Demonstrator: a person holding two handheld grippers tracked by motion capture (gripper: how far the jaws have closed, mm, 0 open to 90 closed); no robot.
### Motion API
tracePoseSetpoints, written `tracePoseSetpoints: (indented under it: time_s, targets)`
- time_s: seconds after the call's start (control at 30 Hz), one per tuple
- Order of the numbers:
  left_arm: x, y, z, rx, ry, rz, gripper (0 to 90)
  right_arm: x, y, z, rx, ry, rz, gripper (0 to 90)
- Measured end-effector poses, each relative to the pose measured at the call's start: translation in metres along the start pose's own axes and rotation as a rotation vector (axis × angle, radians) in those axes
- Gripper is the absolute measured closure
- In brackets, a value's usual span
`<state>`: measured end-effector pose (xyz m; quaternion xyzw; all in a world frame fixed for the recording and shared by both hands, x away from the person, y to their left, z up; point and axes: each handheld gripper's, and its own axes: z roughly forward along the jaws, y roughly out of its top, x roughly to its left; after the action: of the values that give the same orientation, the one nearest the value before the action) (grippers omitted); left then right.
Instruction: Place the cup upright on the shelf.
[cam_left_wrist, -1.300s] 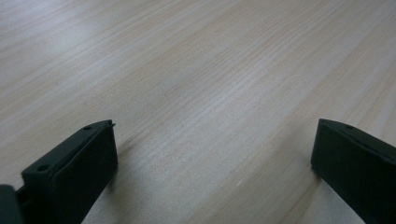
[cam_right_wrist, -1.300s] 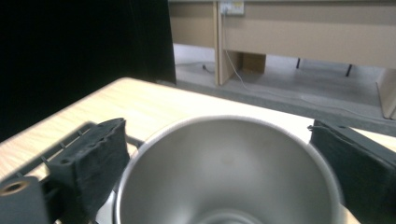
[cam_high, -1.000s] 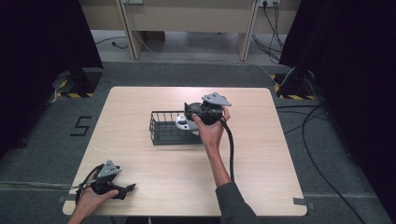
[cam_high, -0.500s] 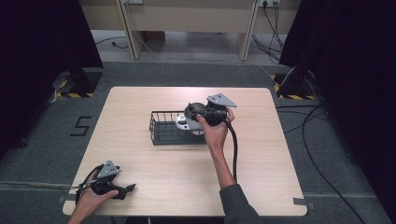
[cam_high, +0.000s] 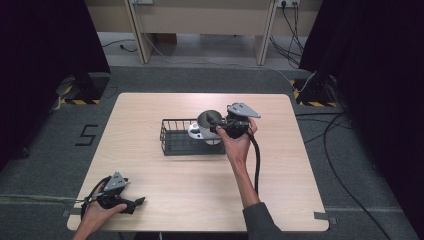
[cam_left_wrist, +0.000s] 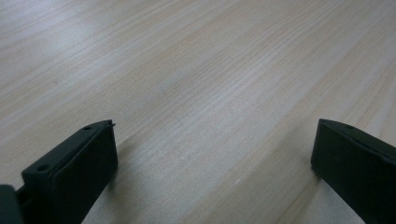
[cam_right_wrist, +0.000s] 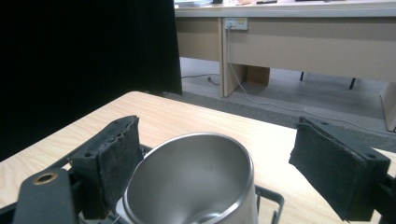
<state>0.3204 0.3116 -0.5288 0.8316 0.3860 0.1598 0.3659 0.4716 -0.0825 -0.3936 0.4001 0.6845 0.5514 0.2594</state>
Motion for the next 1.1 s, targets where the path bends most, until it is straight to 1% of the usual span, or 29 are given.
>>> tracePoseSetpoints:
  time_s: [0.03, 0.23, 0.3, 0.33, 0.47, 0.5, 0.7, 0.8, 0.97, 1.1]
  targets:
    - [0.0, 0.0, 0.0, 0.0, 0.0, 0.0, 0.0, 0.0, 0.0, 0.0, 0.0, 0.0, 0.0, 15.4]
    - [0.0, 0.0, 0.0, 0.0, 0.0, 0.0, 0.0, -0.006, -0.005, -0.02, -0.004, 0.012, 0.007, 15.4]
    - [0.0, 0.0, 0.0, 0.001, 0.0, 0.001, 0.0, -0.007, -0.006, -0.022, -0.005, 0.012, 0.01, 15.3]
    - [0.0, 0.0, 0.0, 0.0, 0.0, 0.0, 0.0, -0.009, -0.008, -0.027, -0.004, 0.012, 0.008, 15.3]
    - [0.0, 0.0, 0.0, 0.0, 0.001, 0.0, 0.0, -0.011, -0.011, -0.033, 0.005, 0.016, 0.009, 15.3]
    - [0.0, 0.0, 0.0, -0.001, 0.001, 0.0, 0.0, -0.012, -0.014, -0.037, 0.009, 0.019, 0.008, 15.3]
    - [0.0, 0.0, 0.0, -0.001, 0.001, 0.0, 0.0, -0.013, -0.023, -0.045, 0.022, 0.029, 0.005, 15.4]
    - [0.0, 0.0, 0.0, 0.0, 0.001, 0.001, 0.0, -0.014, -0.031, -0.053, 0.032, 0.037, 0.005, 15.5]
    - [0.0, 0.0, 0.0, 0.001, 0.001, 0.001, 0.0, -0.014, -0.038, -0.058, 0.048, 0.043, 0.01, 15.5]
    - [0.0, 0.0, 0.0, 0.002, 0.001, -0.001, 0.0, -0.014, -0.043, -0.063, 0.051, 0.05, 0.007, 15.5]
